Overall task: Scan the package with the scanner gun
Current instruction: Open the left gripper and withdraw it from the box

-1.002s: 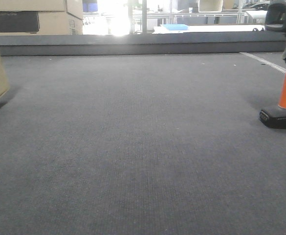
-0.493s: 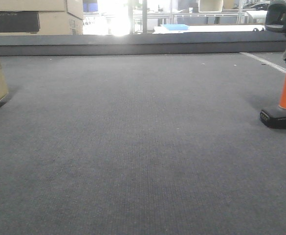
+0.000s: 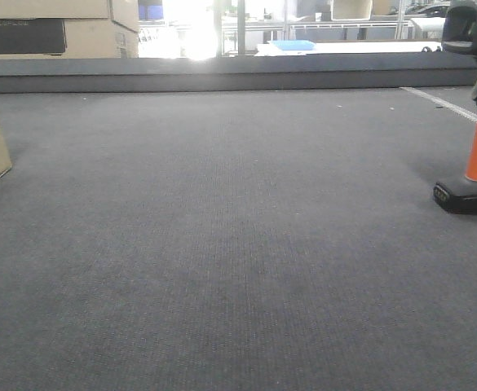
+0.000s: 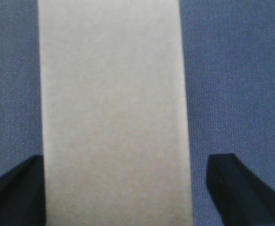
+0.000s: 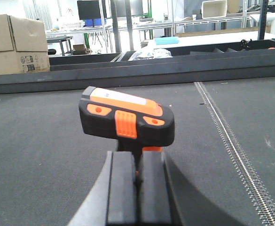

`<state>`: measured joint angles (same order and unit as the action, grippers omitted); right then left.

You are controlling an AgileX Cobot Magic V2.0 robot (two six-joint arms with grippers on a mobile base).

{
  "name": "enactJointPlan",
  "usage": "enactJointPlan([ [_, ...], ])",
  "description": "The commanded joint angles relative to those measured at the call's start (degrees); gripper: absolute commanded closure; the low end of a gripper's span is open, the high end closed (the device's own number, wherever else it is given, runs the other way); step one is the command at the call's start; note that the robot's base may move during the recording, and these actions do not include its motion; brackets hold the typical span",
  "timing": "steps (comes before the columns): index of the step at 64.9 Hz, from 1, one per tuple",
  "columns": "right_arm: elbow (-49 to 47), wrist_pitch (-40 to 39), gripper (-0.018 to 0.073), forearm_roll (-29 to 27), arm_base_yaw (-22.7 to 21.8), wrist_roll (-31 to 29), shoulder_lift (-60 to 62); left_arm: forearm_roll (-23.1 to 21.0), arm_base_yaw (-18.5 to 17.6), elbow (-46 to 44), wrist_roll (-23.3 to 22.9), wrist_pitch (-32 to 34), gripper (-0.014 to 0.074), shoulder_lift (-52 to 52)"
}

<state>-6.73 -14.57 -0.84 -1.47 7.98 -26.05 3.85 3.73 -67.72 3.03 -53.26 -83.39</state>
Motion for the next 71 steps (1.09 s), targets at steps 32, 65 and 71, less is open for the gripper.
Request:
enactJointPlan([
  [32,-0.8,-2.1,0.0721,0.5,0.0,-0.5,0.3,1.5,-0.1,-6.2,-0.6,-3.8,0.0025,6.7],
  [65,-5.3,4.6,0.0721,3.3,0.0,-0.5,2.1,2.8,-0.1,5.4,-3.0,1.1,0.0707,29.1],
  [71,-5.3,7.5,0.0721,3.8,0.0,-0.5,4.3,2.7,-0.1,10.2,-3.6,4.2,0.0707,33.5],
])
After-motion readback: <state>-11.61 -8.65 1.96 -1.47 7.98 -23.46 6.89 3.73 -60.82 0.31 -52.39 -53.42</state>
